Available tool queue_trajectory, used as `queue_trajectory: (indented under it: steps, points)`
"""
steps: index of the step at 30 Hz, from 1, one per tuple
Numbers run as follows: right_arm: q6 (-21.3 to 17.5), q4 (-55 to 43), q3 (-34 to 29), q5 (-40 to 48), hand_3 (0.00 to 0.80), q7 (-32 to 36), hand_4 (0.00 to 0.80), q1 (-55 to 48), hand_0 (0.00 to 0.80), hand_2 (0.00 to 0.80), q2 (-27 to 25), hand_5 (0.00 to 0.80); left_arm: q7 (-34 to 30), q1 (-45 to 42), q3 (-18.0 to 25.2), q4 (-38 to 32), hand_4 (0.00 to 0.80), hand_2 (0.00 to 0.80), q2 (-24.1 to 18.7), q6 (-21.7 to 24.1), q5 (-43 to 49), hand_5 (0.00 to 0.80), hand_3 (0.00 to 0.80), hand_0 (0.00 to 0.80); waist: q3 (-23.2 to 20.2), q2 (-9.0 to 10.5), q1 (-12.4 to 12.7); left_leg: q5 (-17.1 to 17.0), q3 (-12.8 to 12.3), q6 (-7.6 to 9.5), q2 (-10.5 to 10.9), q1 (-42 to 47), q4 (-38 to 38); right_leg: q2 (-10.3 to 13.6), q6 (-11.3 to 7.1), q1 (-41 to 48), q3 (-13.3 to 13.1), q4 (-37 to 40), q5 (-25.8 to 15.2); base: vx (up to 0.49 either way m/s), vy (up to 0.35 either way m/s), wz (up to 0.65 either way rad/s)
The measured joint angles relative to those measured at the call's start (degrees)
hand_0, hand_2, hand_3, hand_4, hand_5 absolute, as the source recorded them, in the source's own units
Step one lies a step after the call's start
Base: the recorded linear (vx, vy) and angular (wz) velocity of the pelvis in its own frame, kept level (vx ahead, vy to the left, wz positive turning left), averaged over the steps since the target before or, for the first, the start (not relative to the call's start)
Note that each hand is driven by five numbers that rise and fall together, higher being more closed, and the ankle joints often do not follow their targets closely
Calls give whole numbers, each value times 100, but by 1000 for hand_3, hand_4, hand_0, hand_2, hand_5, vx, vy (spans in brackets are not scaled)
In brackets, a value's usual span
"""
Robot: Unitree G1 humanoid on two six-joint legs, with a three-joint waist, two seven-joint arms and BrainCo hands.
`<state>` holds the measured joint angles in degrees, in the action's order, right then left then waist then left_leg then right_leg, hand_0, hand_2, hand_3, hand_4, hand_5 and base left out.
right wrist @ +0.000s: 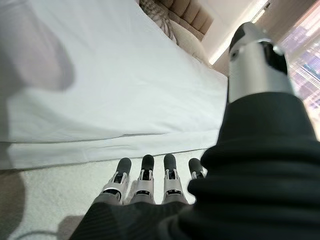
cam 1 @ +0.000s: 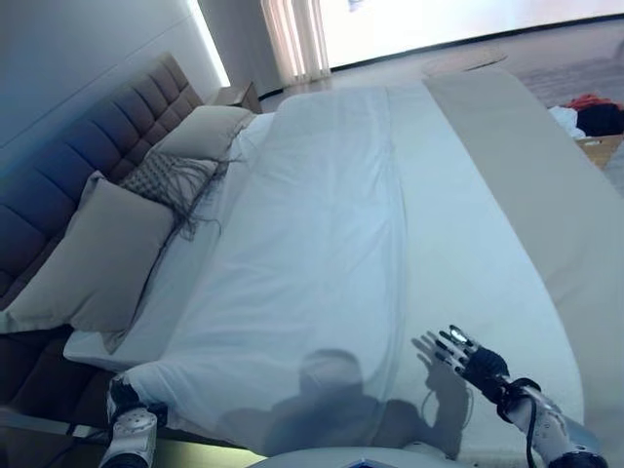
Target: Make the bed neatly
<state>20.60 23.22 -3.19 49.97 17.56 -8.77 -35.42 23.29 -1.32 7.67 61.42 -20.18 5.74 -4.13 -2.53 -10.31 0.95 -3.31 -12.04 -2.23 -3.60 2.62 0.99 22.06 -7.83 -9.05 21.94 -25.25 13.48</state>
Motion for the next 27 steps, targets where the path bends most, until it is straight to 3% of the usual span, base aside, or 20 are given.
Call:
queue_trajectory:
  steps: [1, 2, 3, 5, 14, 20, 27]
  points:
    - [52, 2, -66, -35, 0, 69, 0, 13, 0, 0, -57, 0, 58, 7, -14, 57, 800, 800, 69, -8, 14, 800, 800, 800, 6, -60, 0, -2, 11, -3, 26, -21, -58, 26, -22, 15, 10, 27, -18, 16, 93, -7]
    - [112, 7, -63, -56, 0, 118, 0, 12, 0, 0, -119, 0, 111, 7, -15, 70, 599, 599, 130, -47, 32, 599, 599, 599, 12, -106, 0, -4, 30, -5, 31, -23, -101, 29, -32, 60, 27, 68, -25, 23, 66, -2]
    - [154, 18, -63, -113, 0, 144, 0, 11, 0, 0, -130, 0, 187, 6, -15, 72, 0, 0, 167, -92, 80, 0, 0, 0, 14, -128, 2, -8, 47, -11, 27, -24, -149, 22, -32, 119, 55, 115, -25, 29, 42, 2]
    - [234, 15, -57, -156, 0, 165, 0, 13, 0, 0, -130, 0, 305, 6, 10, 190, 0, 0, 172, -119, 90, 0, 0, 0, 14, -130, 4, -144, 66, -209, 18, -18, -202, 6, -28, 234, 88, 220, -28, 26, 16, 5]
    - [356, 15, -57, -209, 0, 203, 0, 23, 0, 0, -126, 0, 481, -178, 62, 692, 0, 0, 149, -175, 233, 0, 0, 0, 61, -120, 17, -221, 146, -323, -94, -17, -498, -159, 3, 677, 286, 599, -49, -2, -23, 4]
    - [336, 50, -65, -208, 0, 170, 0, 14, 0, 0, -85, 0, 602, -888, 517, 822, 0, 0, -82, -85, 159, 0, 0, 0, 248, -11, 189, -378, 169, -484, -123, 1, -388, -200, 9, 806, 390, 656, -47, 1, -109, 19]
    - [307, 41, -68, -202, 0, 6, 0, 144, 0, 0, 479, 0, 570, -908, 245, 287, 0, 0, -140, 10, 112, 0, 0, 0, 440, 195, 363, -438, 110, -403, -106, -20, 55, -221, -64, 755, 390, 448, 171, -31, -124, 40]
